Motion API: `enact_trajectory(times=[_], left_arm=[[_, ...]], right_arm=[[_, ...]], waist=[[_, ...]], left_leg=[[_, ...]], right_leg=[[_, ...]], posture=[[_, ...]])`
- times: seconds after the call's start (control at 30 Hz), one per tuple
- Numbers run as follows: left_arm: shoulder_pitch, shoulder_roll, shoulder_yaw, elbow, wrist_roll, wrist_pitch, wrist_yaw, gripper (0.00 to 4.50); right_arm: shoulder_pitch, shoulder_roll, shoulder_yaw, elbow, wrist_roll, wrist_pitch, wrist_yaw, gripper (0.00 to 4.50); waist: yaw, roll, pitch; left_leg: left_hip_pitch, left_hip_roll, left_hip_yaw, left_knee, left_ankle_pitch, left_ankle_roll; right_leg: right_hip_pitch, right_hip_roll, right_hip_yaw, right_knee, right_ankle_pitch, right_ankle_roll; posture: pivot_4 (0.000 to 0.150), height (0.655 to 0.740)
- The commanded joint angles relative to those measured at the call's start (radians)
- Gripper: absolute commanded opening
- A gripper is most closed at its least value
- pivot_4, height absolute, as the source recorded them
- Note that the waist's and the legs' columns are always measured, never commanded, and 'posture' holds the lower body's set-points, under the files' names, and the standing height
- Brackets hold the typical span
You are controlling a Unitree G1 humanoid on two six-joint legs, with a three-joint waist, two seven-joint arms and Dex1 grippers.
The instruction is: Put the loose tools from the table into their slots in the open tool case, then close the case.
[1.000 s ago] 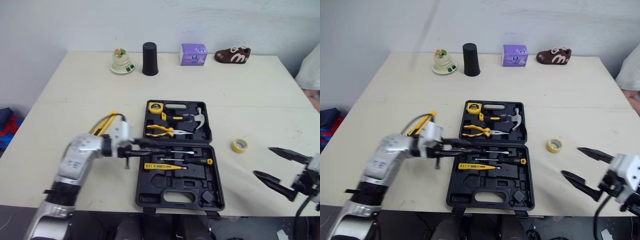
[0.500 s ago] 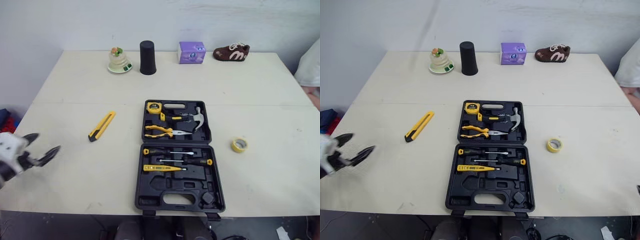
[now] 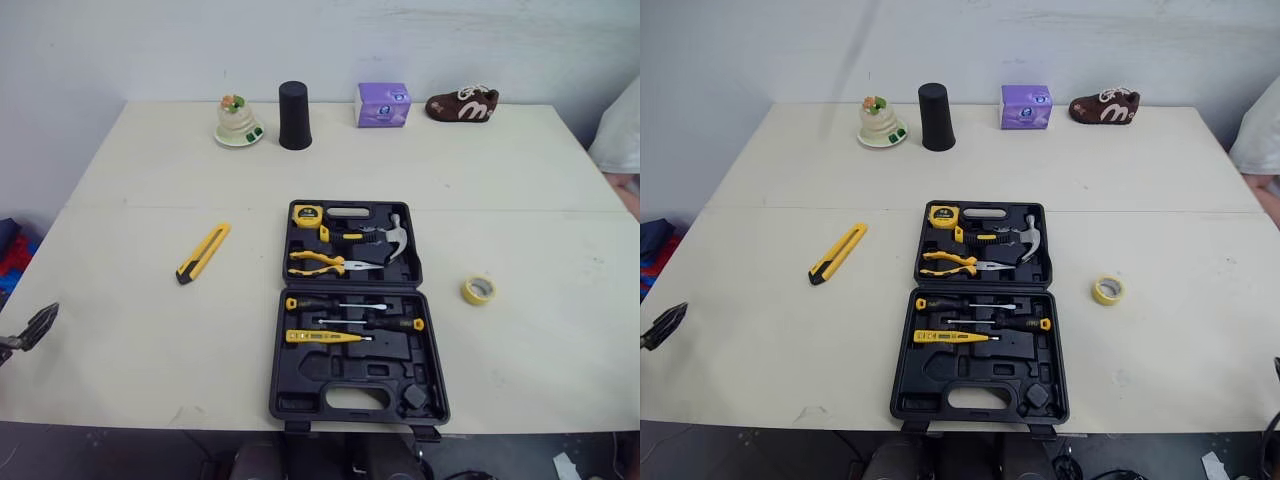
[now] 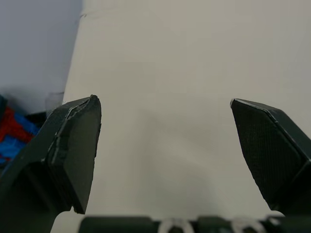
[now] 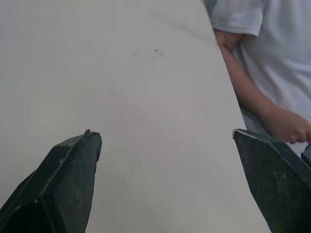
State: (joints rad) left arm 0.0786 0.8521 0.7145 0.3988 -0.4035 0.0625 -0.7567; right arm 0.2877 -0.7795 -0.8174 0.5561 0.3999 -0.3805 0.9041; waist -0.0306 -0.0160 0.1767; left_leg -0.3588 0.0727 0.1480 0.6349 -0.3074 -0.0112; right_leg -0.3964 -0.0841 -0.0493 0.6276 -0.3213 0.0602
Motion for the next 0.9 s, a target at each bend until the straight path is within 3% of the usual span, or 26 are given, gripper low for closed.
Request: enact_trajectory(times=[0.03, 0.3, 0.5, 0.7, 0.9], left_arm=[[-0.050, 0.009, -0.059, -0.151, -0.053, 0.090, -0.024, 4.43], [-0.239, 0.054, -0.334, -0.367, -0.052, 0.477, 0.006, 4.43], [-0.515, -0.012, -0.539, -0.313, 0.042, 0.682, 0.131, 4.43], [-0.666, -0.067, -0.705, -0.122, 0.172, 0.662, 0.136, 4.43], [-0.736, -0.105, -0.736, 0.053, 0.229, 0.608, 0.124, 4.43]], right_arm=[[-0.042, 0.021, 0.037, -0.165, 0.085, 0.051, 0.015, 4.50], [-0.155, 0.078, 0.223, -0.634, 0.290, 0.313, 0.010, 4.50], [-0.223, 0.060, 0.387, -0.845, 0.284, 0.363, 0.090, 4.50], [-0.287, 0.081, 0.487, -0.913, 0.243, 0.360, 0.100, 4.50], [-0.248, 0.094, 0.510, -0.959, 0.224, 0.356, 0.097, 4.50]], waist=[[0.000, 0.000, 0.000], [-0.002, 0.001, 0.001], [0.006, 0.000, 0.001], [0.003, -0.001, 0.001], [0.006, -0.004, 0.003]], left_leg=[[0.000, 0.000, 0.000, -0.002, 0.001, 0.000], [0.001, 0.001, 0.001, -0.004, 0.008, 0.001], [0.001, 0.000, 0.001, -0.003, 0.009, 0.001], [-0.001, -0.003, 0.003, 0.000, 0.011, -0.002], [-0.004, -0.004, 0.003, 0.005, 0.011, -0.001]], right_leg=[[0.000, 0.000, 0.000, 0.000, 0.000, 0.000], [0.000, 0.005, 0.000, 0.001, 0.000, 0.001], [-0.001, 0.006, 0.000, 0.002, 0.001, 0.002], [-0.001, 0.006, 0.000, 0.001, 0.001, 0.004], [-0.003, 0.006, 0.000, 0.003, 0.001, 0.005]], posture=[[0.150, 0.7400], [0.150, 0.7400], [0.150, 0.7400], [0.150, 0.7400], [0.150, 0.7400]])
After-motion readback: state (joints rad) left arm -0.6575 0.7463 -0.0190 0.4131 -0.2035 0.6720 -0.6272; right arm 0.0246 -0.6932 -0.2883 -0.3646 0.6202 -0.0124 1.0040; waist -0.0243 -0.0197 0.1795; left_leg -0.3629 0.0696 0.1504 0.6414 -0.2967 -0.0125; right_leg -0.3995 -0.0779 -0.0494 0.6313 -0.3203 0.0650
